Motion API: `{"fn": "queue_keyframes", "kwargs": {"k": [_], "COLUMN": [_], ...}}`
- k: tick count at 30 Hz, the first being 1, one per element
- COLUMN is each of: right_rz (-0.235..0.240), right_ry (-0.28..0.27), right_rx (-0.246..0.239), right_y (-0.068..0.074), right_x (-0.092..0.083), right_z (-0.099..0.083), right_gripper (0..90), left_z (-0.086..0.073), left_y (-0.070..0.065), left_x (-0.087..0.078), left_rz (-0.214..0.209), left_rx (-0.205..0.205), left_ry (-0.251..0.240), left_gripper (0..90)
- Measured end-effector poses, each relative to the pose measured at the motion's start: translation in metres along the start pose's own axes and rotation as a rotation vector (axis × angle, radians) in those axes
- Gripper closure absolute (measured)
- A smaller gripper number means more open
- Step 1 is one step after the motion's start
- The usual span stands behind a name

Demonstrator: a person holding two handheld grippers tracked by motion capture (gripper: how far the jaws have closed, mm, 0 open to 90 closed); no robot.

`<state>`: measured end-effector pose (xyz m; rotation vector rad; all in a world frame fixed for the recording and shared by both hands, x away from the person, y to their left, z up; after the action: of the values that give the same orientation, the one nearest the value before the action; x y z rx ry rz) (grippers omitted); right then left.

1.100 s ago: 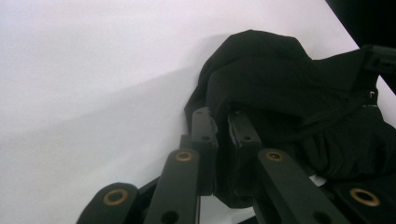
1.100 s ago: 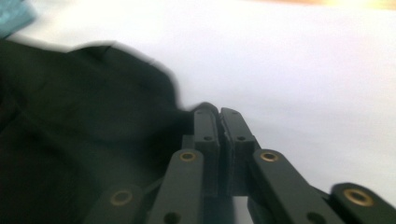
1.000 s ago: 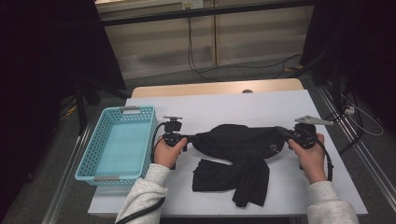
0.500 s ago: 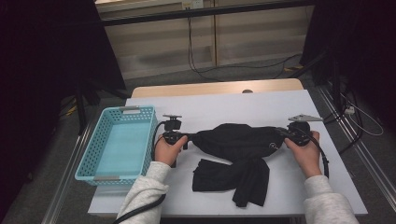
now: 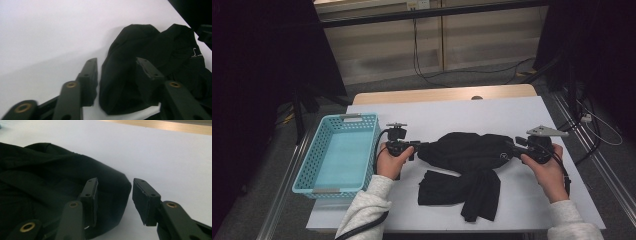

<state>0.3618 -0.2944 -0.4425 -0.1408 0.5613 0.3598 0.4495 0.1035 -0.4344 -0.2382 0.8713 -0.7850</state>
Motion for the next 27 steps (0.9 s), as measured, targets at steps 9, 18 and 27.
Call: {"fn": "queue_keyframes", "kwargs": {"k": [9,18,27], "right_rz": [0.030,0.064,0.086], "right_ry": [-0.016,0.003,0.083], "right_rx": [-0.013,-0.011,-0.057], "right_y": [0.010,0.016,0.026], "right_x": [-0.005,0.001,0.013], "right_z": [-0.006,-0.010,-0.018], "right_gripper": [53.2,53.5,50.5], "left_z": [-0.008,-0.017,-0.018], "left_y": [-0.020,-0.019,-0.010], "left_x": [-0.006,0.021,0.046], "left_rz": [-0.034,-0.019,0.029], "left_rx": [0.115,0.147,0.152], "left_ry": [0.016,0.024,0.015], "left_gripper": [55.5,53.6,42.8]}}
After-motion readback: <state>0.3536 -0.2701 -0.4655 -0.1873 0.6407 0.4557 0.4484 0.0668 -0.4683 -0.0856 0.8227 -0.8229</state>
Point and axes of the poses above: each handheld gripper's, and its own axes: x roughly forward along the jaws, z roughly out of its top, y roughly to its left, the point moved 1 cm from there along x, roughly forward along the jaws, and after that the axes turned 6 degrees about -x, right-handed, at the moved point
